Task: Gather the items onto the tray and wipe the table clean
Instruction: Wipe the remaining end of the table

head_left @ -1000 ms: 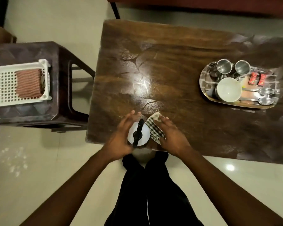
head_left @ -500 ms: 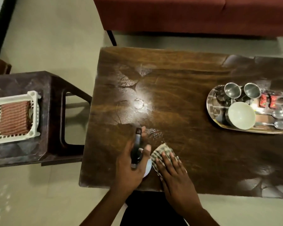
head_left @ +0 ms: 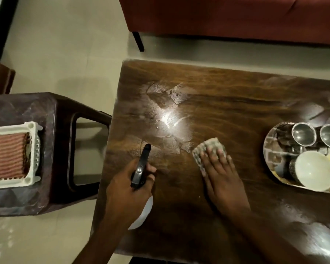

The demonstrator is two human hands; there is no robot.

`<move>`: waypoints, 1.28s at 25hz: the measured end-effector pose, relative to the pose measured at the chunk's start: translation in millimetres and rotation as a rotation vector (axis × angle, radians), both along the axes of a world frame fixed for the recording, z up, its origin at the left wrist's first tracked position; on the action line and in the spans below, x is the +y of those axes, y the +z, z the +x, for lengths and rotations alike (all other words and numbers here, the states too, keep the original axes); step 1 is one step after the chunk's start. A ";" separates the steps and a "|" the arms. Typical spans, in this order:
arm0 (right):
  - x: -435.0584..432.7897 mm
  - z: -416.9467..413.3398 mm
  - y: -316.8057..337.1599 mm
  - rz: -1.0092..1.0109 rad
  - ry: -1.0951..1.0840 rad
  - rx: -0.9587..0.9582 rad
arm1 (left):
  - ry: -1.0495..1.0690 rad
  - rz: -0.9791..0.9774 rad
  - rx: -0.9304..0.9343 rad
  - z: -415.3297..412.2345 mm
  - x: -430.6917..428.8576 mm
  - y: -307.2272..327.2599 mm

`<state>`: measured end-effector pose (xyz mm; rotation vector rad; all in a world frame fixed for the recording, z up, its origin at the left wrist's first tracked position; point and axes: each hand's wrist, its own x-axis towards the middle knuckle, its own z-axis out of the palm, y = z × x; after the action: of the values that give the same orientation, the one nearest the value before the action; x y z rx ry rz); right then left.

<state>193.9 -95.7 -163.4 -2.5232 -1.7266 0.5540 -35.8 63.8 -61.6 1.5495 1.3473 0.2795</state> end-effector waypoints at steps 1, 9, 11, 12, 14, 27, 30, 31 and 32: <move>31.5 19.7 0.4 0.026 -0.053 0.007 | 0.001 -0.014 -0.027 -0.9 0.5 2.0; 248.9 23.5 -5.0 0.117 -0.266 0.041 | 0.123 -0.037 -0.070 -12.0 29.3 -0.8; 246.6 -23.6 -2.0 0.109 0.074 0.074 | 0.157 -0.089 -0.070 -13.8 38.4 -2.0; 238.9 -40.4 -1.4 0.094 0.300 0.093 | 0.154 -0.096 -0.056 -13.5 44.9 -1.8; 230.5 -39.2 -0.1 0.062 0.708 0.108 | 0.116 -0.062 -0.023 -12.2 58.9 -1.7; 321.6 11.7 6.1 0.091 0.002 0.071 | 0.205 -0.105 -0.132 -10.9 107.4 -10.5; 321.5 -20.9 8.3 -0.018 0.857 0.151 | 0.194 -0.142 -0.147 -20.4 107.0 -6.0; 330.7 -15.0 8.6 -0.033 1.009 0.147 | 0.205 -0.163 -0.132 -25.1 105.9 -4.0; 345.5 -7.2 8.5 -0.026 1.008 0.131 | 0.221 -0.185 -0.116 -28.6 104.0 -2.1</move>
<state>186.7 249.8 -154.9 -1.3926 -2.8288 0.7185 -64.4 167.9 -63.6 1.2155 1.4124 0.3645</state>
